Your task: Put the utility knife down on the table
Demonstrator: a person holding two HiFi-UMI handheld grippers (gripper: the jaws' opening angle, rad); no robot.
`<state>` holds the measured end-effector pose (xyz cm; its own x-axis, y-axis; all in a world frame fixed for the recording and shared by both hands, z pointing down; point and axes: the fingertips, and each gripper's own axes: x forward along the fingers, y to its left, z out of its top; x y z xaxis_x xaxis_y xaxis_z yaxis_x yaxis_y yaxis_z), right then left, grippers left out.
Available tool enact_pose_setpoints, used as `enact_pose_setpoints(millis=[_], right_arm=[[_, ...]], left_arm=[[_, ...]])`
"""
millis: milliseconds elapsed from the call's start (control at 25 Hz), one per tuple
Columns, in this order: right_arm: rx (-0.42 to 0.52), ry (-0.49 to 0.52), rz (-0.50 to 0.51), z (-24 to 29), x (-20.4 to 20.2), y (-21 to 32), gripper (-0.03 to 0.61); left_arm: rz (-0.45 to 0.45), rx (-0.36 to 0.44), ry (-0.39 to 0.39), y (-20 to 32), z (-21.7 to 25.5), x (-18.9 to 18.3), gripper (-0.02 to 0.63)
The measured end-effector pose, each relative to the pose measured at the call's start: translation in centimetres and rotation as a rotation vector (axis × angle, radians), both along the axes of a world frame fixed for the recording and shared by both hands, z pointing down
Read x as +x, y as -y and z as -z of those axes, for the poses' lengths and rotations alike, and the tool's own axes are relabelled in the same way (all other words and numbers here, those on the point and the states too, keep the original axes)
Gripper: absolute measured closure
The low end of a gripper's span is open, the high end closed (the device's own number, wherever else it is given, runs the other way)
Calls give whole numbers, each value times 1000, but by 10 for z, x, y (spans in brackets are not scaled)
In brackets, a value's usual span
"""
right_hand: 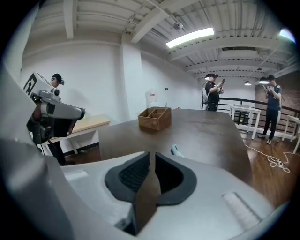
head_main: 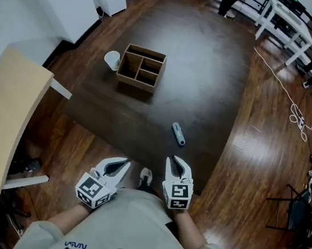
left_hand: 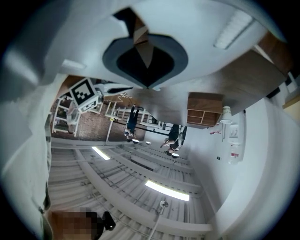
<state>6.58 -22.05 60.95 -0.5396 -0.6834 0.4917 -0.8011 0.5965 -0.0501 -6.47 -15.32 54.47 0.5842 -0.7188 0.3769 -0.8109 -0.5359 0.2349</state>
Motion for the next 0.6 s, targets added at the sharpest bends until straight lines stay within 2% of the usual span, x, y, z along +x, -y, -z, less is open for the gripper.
enact_pose_setpoints(millis=[200, 320, 440, 600], right_arm=[[40, -39, 113, 5, -40, -29, 554], [65, -71, 153, 6, -50, -50, 557], [88, -67, 167, 17, -57, -86, 558], [95, -8, 160, 50, -64, -159, 558]], left_arm=[[132, 34, -18, -46, -1, -38, 612], [206, 56, -30, -83, -2, -58, 612], [235, 89, -38, -127, 2, -63, 612], [230, 125, -81, -192, 14, -56, 612]])
